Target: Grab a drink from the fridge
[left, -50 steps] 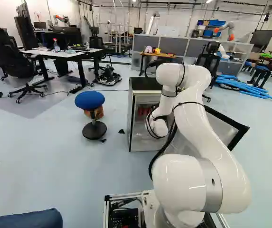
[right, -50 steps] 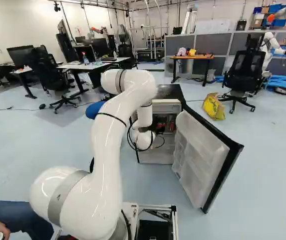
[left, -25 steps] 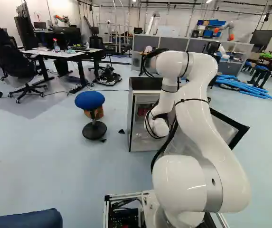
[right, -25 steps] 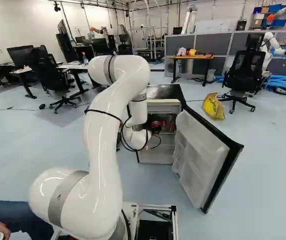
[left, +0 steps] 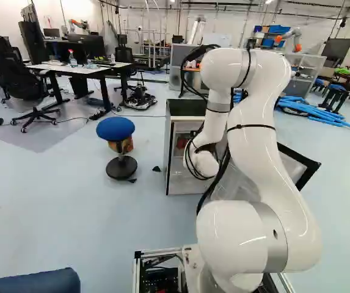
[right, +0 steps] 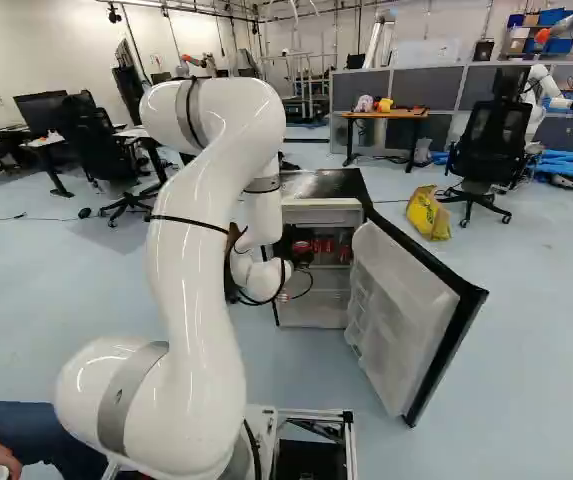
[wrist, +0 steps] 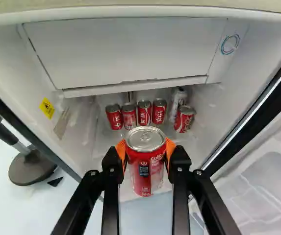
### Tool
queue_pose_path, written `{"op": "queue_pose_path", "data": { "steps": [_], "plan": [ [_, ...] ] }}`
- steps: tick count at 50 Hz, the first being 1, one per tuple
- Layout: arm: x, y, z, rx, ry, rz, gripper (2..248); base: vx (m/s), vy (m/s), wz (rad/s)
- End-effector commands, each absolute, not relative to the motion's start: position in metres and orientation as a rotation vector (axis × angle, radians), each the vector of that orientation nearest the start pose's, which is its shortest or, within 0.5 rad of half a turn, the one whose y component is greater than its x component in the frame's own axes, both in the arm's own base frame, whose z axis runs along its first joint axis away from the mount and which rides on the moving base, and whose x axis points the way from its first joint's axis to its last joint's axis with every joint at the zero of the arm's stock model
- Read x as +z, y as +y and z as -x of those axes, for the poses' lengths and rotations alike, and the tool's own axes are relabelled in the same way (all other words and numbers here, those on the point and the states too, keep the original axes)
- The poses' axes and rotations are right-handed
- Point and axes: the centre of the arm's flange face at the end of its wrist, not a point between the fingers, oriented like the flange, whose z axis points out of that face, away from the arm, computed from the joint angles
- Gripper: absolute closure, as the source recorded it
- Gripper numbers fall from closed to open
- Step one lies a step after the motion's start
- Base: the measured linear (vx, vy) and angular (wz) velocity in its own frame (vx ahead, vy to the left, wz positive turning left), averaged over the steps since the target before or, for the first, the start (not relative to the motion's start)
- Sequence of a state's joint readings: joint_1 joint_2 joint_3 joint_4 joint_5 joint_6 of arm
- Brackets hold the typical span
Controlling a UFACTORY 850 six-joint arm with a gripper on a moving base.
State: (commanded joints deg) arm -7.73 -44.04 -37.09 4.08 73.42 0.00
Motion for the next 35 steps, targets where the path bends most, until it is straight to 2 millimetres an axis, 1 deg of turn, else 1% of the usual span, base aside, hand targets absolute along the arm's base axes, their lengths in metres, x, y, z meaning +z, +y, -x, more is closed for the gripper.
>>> {"op": "queue_pose_path", "data": {
  "steps": [35],
  "plan": [
    [0.22,-0.028,-0.381,-1.762,0.165,2.689,152,0.0,0.0,0.0]
  ]
}}
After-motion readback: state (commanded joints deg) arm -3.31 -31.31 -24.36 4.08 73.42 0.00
